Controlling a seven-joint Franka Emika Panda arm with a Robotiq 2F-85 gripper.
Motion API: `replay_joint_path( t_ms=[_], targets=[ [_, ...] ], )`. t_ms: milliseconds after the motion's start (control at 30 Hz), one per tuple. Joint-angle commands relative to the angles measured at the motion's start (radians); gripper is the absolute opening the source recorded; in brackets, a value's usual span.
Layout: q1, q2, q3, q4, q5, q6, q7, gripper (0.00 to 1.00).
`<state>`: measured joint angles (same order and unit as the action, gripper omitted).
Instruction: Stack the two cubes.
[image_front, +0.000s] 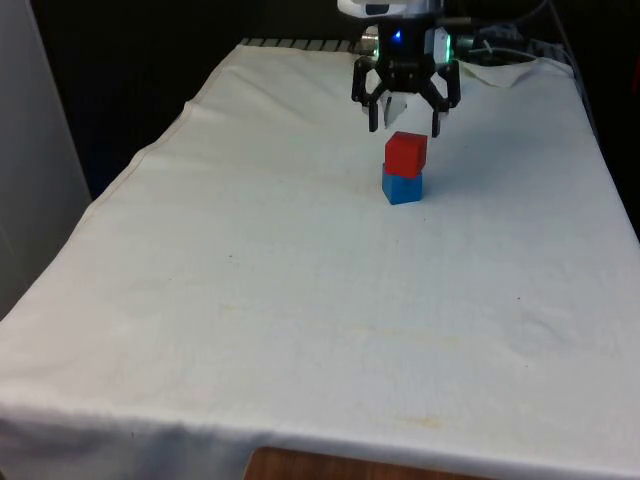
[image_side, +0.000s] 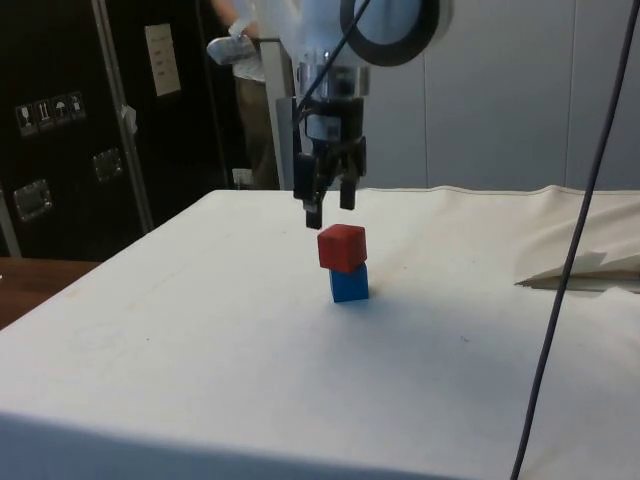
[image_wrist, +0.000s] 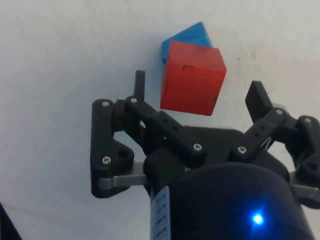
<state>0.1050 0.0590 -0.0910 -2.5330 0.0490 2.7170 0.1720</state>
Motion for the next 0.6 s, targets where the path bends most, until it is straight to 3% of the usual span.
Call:
replay_joint_path(
  t_ms=[0,367,567],
  targets=[
    [-0.002,-0.001,-0.004,0.009,-0.015,-0.017,0.002,1.0],
    [0.0,-0.001,-0.017,0.063,0.0,-0.07,-0.06,1.0],
    [-0.001,-0.015,-0.03,0.09,0.011,-0.113,-0.131,1.0]
  ],
)
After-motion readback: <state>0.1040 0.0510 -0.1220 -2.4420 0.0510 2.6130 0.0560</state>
